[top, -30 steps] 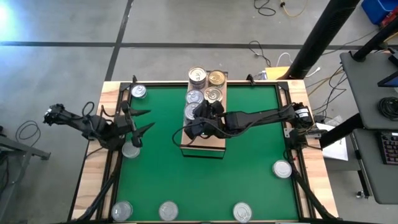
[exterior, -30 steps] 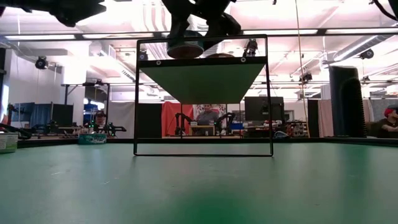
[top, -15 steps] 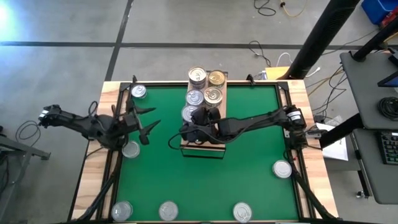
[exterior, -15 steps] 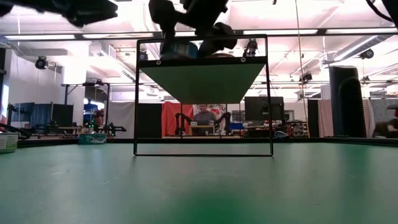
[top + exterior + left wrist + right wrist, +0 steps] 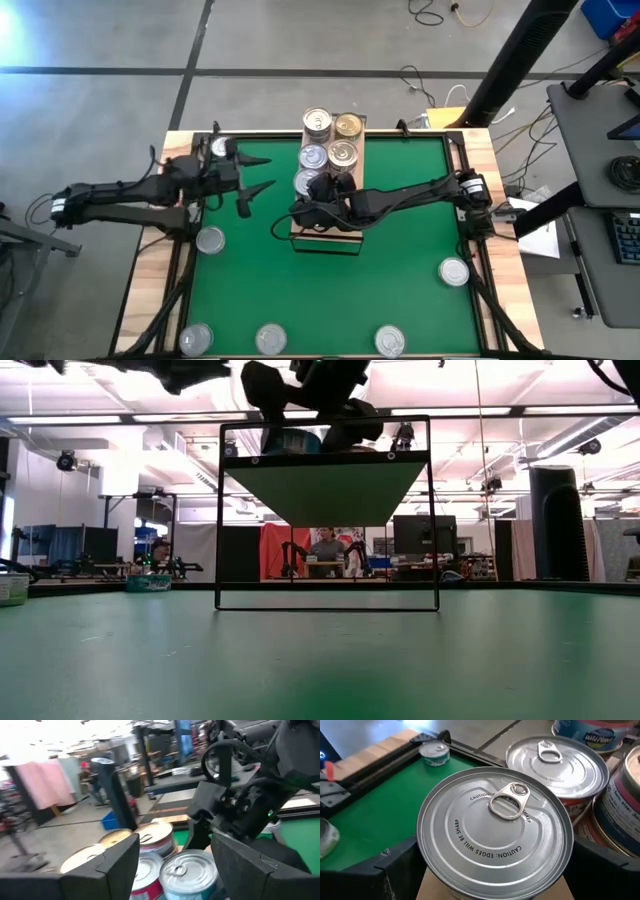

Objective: Stack canned seafood by type on shelf
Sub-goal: Stack the yellow blue tuna can on top of the other yellow blue tuna can on the shelf

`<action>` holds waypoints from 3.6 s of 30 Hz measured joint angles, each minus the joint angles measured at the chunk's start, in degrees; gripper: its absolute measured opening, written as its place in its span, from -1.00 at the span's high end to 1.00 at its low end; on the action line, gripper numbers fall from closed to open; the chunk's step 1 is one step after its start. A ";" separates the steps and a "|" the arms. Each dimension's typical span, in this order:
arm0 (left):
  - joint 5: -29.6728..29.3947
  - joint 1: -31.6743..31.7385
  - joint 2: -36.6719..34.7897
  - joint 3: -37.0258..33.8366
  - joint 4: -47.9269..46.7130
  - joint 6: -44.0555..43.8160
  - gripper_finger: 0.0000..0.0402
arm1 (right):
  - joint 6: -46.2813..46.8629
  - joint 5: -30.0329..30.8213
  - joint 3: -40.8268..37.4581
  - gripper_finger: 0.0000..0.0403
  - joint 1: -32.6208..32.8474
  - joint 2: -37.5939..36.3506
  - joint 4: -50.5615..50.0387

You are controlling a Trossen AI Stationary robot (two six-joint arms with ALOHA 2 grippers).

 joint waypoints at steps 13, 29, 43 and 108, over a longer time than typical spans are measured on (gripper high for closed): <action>11.26 9.89 16.92 3.03 3.94 3.84 -0.16 | 0.04 -0.36 -0.08 -0.89 0.00 0.42 -2.33; 18.62 9.89 28.25 8.83 1.36 8.10 -0.16 | -1.44 -5.12 -0.08 -0.97 -0.28 0.35 -1.85; 12.78 9.89 29.08 8.34 -2.49 6.59 -0.16 | -3.87 -5.42 -0.10 -0.99 -0.50 0.35 -1.91; 16.66 10.61 29.89 8.42 -3.71 -4.07 1.00 | -6.04 -19.90 1.91 -0.98 -1.36 -0.55 -8.63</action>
